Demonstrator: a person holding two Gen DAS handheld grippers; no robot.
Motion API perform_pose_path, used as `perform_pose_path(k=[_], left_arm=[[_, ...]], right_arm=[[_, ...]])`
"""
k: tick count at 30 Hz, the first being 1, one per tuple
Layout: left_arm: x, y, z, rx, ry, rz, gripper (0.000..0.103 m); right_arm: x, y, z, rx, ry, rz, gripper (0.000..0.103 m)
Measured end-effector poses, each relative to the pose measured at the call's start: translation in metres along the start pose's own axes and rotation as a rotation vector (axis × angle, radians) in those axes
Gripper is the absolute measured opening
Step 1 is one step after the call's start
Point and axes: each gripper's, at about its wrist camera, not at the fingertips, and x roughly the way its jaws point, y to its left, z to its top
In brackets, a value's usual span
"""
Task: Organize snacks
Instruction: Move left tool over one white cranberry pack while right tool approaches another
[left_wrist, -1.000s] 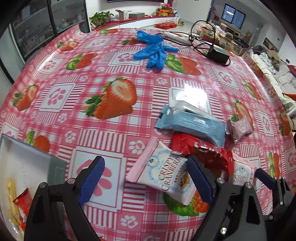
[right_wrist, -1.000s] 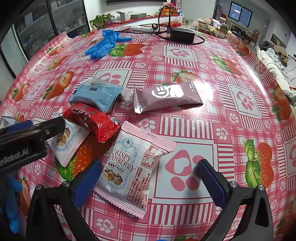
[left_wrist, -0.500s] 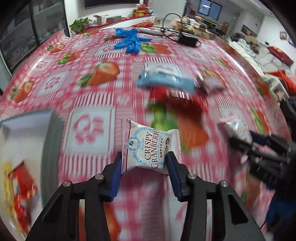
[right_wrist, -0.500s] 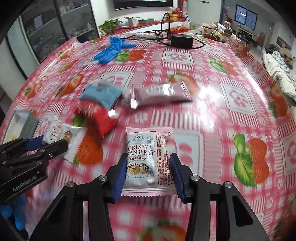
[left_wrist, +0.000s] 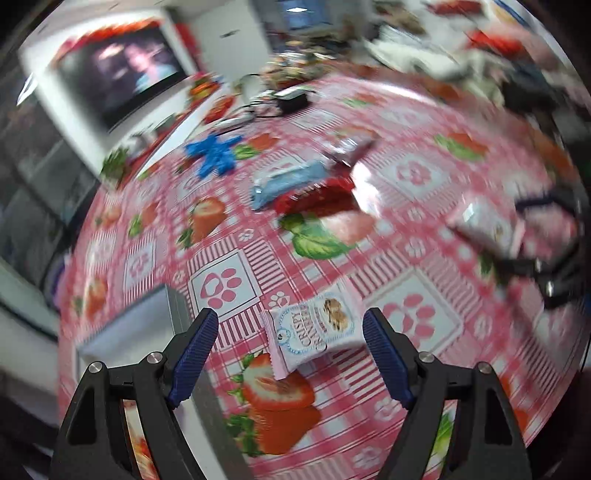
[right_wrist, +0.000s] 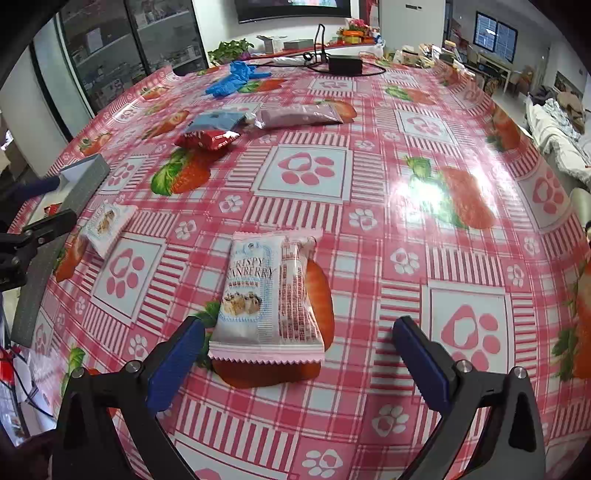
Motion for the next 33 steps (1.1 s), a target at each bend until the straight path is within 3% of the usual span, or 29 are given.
perform_pose_path(k=[2, 5, 8, 9, 10, 13, 16, 20, 25, 28, 30, 33], left_arm=[[0.008, -0.009, -0.004, 0.109, 0.015, 0.018, 0.084], [0.019, -0.02, -0.013, 0.233, 0.046, 0.004, 0.084], [0.031, -0.03, -0.017, 0.323, 0.059, -0.004, 0.084], [0.031, -0.029, -0.014, 0.322, 0.017, -0.006, 0.085], [0.036, -0.028, -0.01, 0.314, 0.026, -0.006, 0.085], [0.05, -0.017, 0.005, 0.194, 0.044, -0.02, 0.085], [0.061, 0.0, 0.012, -0.014, 0.091, -0.067, 0.085], [0.068, 0.024, 0.0, -0.339, 0.151, -0.18, 0.075], [0.057, 0.013, -0.01, -0.343, 0.097, -0.064, 0.084], [0.06, 0.018, -0.012, -0.382, 0.101, -0.083, 0.085], [0.063, 0.023, -0.012, -0.448, 0.11, -0.091, 0.085], [0.058, 0.014, -0.012, -0.487, 0.096, -0.05, 0.076]], right_arm=[[0.001, 0.007, -0.003, -0.035, -0.008, -0.044, 0.103], [0.0, 0.005, -0.009, -0.029, -0.036, -0.041, 0.103], [-0.001, 0.004, -0.012, -0.032, -0.053, -0.038, 0.103], [0.0, 0.005, -0.012, -0.032, -0.058, -0.038, 0.103], [0.0, 0.005, -0.012, -0.032, -0.061, -0.038, 0.103], [0.0, 0.005, -0.012, -0.032, -0.062, -0.038, 0.103], [0.001, 0.004, -0.011, -0.032, -0.063, -0.038, 0.103], [0.001, 0.004, -0.011, -0.032, -0.063, -0.038, 0.103], [0.001, 0.004, -0.01, -0.03, -0.044, -0.039, 0.103], [0.005, 0.004, 0.001, -0.003, 0.022, -0.049, 0.103], [0.009, 0.004, 0.011, 0.038, 0.057, -0.062, 0.103], [0.017, 0.009, 0.027, 0.076, 0.076, -0.06, 0.103]])
